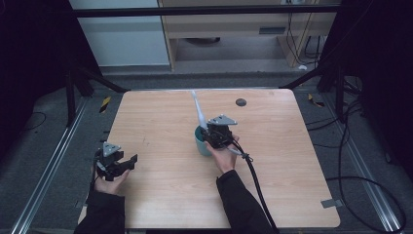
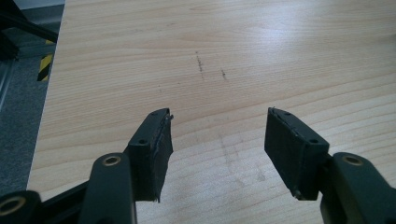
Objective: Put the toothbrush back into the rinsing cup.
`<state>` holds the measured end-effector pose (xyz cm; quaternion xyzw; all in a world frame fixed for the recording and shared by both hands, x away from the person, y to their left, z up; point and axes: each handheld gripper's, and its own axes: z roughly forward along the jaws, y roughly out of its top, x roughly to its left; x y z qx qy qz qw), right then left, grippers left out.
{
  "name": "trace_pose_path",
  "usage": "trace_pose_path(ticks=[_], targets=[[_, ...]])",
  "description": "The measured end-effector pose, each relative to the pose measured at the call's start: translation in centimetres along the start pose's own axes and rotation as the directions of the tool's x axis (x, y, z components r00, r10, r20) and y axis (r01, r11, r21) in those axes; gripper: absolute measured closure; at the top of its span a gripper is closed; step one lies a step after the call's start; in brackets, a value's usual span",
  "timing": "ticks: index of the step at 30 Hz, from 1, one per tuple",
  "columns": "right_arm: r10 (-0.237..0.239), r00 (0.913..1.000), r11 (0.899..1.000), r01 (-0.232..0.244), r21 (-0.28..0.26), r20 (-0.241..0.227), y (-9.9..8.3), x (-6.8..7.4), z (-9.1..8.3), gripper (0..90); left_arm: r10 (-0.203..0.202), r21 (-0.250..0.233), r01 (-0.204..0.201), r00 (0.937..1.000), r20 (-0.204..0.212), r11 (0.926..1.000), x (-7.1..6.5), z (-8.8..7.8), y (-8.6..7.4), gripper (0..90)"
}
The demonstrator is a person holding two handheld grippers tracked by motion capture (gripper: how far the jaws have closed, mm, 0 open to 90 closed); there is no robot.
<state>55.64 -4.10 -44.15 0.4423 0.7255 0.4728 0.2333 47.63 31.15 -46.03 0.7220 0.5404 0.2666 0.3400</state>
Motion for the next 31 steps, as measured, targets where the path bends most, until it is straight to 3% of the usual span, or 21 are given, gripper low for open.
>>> trace_pose_path(ticks=[5, 9, 11, 13, 14, 15, 19, 21, 22, 26, 31], targets=[[0.005, 1.0000, 1.000, -0.005, -0.020, -0.005, 0.4, 0.0, -0.7, 63.4, -0.002, -0.001, 0.002, 1.0000, 0.000, 1.0000, 0.0, 0.0, 0.0, 40.8], [0.016, 0.9996, 0.998, -0.017, -0.061, -0.023, 1.0, -0.2, -2.9, 48.0, -0.004, -0.002, 0.004, 1.0000, 0.000, 1.0000, 0.1, 0.0, 0.0, 40.8], [0.014, 0.9996, 0.997, -0.016, -0.070, -0.023, 1.2, -0.3, -3.5, 45.0, -0.003, -0.002, 0.003, 1.0000, -0.001, 1.0000, 0.0, -0.1, 0.0, 40.7], [0.004, 0.9999, 0.997, -0.005, -0.080, -0.015, 1.4, -0.7, -4.8, 38.5, -0.003, -0.003, 0.003, 1.0000, -0.002, 1.0000, 0.0, -0.1, 0.0, 40.6], [0.009, 0.9999, 0.996, -0.008, -0.087, 0.012, 1.3, -1.3, -6.1, 33.5, -0.003, -0.004, 0.003, 1.0000, -0.002, 1.0000, 0.0, -0.1, 0.0, 40.5], [0.009, 0.9999, 0.996, -0.008, -0.087, 0.012, 1.3, -1.3, -6.1, 33.5, -0.002, -0.004, 0.002, 1.0000, -0.003, 1.0000, 0.0, -0.1, 0.0, 40.5], [0.030, 0.9974, 0.995, -0.024, -0.092, 0.066, 0.3, -3.3, -8.8, 28.1, -0.002, -0.006, 0.002, 1.0000, -0.004, 1.0000, 0.0, -0.1, 0.0, 39.8], [0.053, 0.9932, 0.996, -0.045, -0.081, 0.104, -1.0, -5.1, -10.6, 24.9, -0.001, -0.005, 0.001, 1.0000, -0.004, 1.0000, 0.0, -0.1, -0.1, 39.3], [0.053, 0.9932, 0.996, -0.045, -0.081, 0.104, -1.0, -5.1, -10.6, 24.9, -0.001, -0.005, 0.001, 1.0000, -0.004, 1.0000, 0.0, -0.1, -0.1, 39.4], [0.100, 0.9842, 0.994, -0.092, -0.064, 0.146, -3.0, -7.6, -13.0, 23.3, 0.005, 0.006, -0.004, 0.9998, -0.020, 1.0000, -0.1, 0.0, -0.1, 40.0], [0.127, 0.9742, 0.992, -0.119, -0.051, 0.187, -5.9, -10.2, -15.5, 21.8, 0.000, 0.003, 0.000, 0.9998, -0.019, 1.0000, 0.0, 0.0, -0.2, 41.0]])
